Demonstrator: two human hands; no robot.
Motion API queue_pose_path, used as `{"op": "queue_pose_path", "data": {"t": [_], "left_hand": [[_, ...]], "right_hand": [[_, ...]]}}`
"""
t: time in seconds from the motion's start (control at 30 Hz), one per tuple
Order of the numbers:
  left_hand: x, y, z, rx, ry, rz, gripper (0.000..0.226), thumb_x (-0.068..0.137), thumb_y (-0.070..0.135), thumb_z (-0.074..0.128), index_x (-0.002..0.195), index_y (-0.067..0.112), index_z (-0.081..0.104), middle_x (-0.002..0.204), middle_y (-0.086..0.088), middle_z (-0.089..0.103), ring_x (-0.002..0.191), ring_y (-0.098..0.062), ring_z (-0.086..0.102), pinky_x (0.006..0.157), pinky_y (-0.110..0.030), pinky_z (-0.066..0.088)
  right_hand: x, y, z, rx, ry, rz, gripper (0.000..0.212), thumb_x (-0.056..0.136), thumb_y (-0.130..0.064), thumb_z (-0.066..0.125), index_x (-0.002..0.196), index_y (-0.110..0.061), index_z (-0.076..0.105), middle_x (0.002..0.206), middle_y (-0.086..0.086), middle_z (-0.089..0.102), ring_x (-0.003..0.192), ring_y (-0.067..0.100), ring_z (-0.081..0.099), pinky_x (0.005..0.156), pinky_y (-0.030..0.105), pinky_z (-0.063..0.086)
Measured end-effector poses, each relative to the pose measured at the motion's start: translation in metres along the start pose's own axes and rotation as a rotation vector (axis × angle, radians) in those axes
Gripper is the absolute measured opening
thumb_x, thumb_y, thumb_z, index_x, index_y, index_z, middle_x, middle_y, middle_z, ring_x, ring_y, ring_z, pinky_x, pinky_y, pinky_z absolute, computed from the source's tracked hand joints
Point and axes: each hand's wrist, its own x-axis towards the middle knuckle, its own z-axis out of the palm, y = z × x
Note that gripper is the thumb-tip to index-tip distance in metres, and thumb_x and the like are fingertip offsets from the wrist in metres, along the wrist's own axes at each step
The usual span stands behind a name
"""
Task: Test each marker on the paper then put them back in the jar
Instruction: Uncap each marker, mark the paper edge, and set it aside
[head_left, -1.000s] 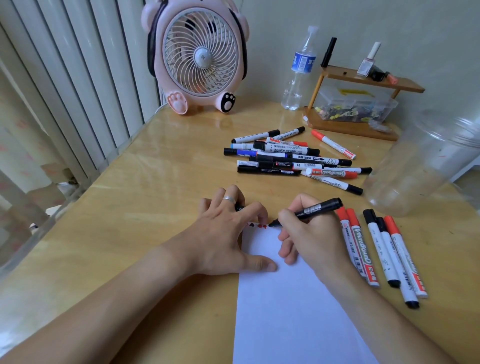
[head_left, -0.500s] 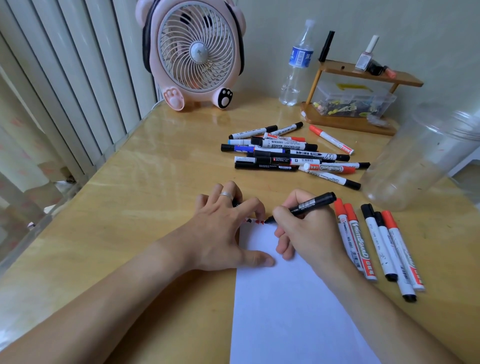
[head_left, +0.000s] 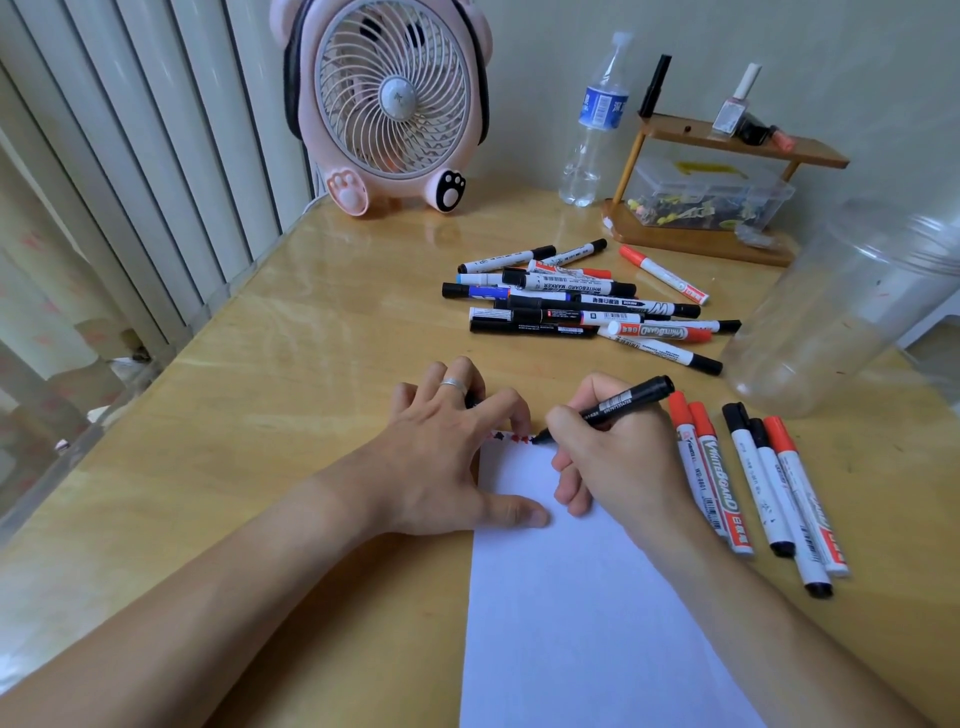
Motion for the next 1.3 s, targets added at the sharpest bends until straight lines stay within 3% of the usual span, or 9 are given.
{"op": "queue_pose_path", "data": {"t": [0.23,0.4,0.53,0.67,0.73,0.93,1.03,1.13,1.3], "left_hand": [[0.001,-0.001,0.001,0.014,0.021,0.015,0.068,0.066,0.089,0.062,0.119,0.052,0.042,0.105,0.009,0.028,0.105,-0.016,0.029,0.087,-0.034,0.025],[0.001,-0.002,0.0,-0.026,0.046,0.028,0.069,0.068,0.083,0.067,0.12,0.047,0.037,0.109,0.01,0.031,0.108,-0.016,0.033,0.091,-0.035,0.03],[0.002,-0.004,-0.005,-0.199,0.133,0.013,0.058,0.074,0.044,0.061,0.118,0.033,0.025,0.112,0.007,0.037,0.109,-0.016,0.037,0.095,-0.04,0.038],[-0.002,0.003,-0.005,-0.437,0.151,0.051,0.054,0.071,0.013,0.049,0.12,0.024,0.028,0.11,0.003,0.037,0.108,-0.009,0.039,0.087,-0.013,0.034],[-0.003,0.008,-0.002,-0.476,0.148,0.08,0.056,0.07,0.008,0.048,0.121,0.02,0.029,0.111,0.003,0.036,0.105,-0.008,0.04,0.083,-0.008,0.032],[-0.001,0.014,0.004,-0.514,0.15,0.088,0.059,0.069,0.01,0.047,0.123,0.02,0.026,0.111,0.011,0.032,0.102,-0.002,0.041,0.082,-0.007,0.033],[-0.001,0.015,0.008,-0.512,0.138,0.09,0.061,0.07,0.013,0.048,0.126,0.023,0.025,0.116,0.006,0.032,0.113,-0.009,0.04,0.088,-0.01,0.034],[-0.002,0.016,0.011,-0.512,0.118,0.112,0.061,0.073,0.016,0.049,0.128,0.025,0.025,0.119,0.008,0.032,0.116,-0.007,0.038,0.093,-0.011,0.033],[-0.001,0.012,0.006,-0.565,0.169,0.115,0.039,0.088,0.025,0.051,0.123,0.029,0.034,0.112,0.009,0.044,0.103,-0.007,0.046,0.086,-0.018,0.038]], "right_hand": [[0.0,0.0,-0.001,0.007,0.004,-0.01,0.011,0.086,-0.007,0.063,0.082,-0.002,0.054,0.06,0.024,0.064,0.039,0.031,0.061,0.038,0.029,0.043],[0.001,0.003,-0.003,0.046,0.006,0.0,0.017,0.087,-0.009,0.061,0.074,-0.007,0.051,0.055,0.02,0.06,0.036,0.031,0.057,0.037,0.026,0.039],[0.001,0.003,-0.011,0.228,0.008,-0.023,0.022,0.094,-0.008,0.059,0.074,-0.009,0.049,0.056,0.013,0.055,0.037,0.026,0.05,0.041,0.025,0.035],[-0.006,-0.004,-0.017,0.333,-0.069,-0.18,0.011,0.087,-0.019,0.06,0.085,-0.01,0.054,0.063,0.011,0.053,0.04,0.021,0.045,0.04,0.024,0.032],[-0.009,-0.005,-0.018,0.353,-0.125,-0.244,0.014,0.087,-0.016,0.061,0.089,-0.007,0.051,0.063,0.014,0.051,0.041,0.02,0.043,0.04,0.024,0.033],[-0.016,-0.008,-0.014,0.327,-0.213,-0.316,0.011,0.088,-0.012,0.064,0.084,-0.013,0.053,0.055,0.005,0.051,0.04,0.017,0.044,0.039,0.025,0.034],[-0.016,-0.006,-0.014,0.304,-0.235,-0.335,0.012,0.089,-0.011,0.064,0.088,-0.008,0.053,0.053,0.0,0.052,0.041,0.016,0.045,0.041,0.024,0.037],[-0.015,-0.005,-0.012,0.245,-0.267,-0.312,0.017,0.095,-0.004,0.068,0.088,-0.014,0.056,0.056,-0.003,0.056,0.041,0.016,0.048,0.041,0.024,0.038],[-0.011,-0.005,-0.014,0.249,-0.305,-0.261,0.013,0.096,0.002,0.068,0.097,-0.011,0.063,0.058,0.004,0.057,0.048,0.02,0.054,0.043,0.03,0.041]]}}
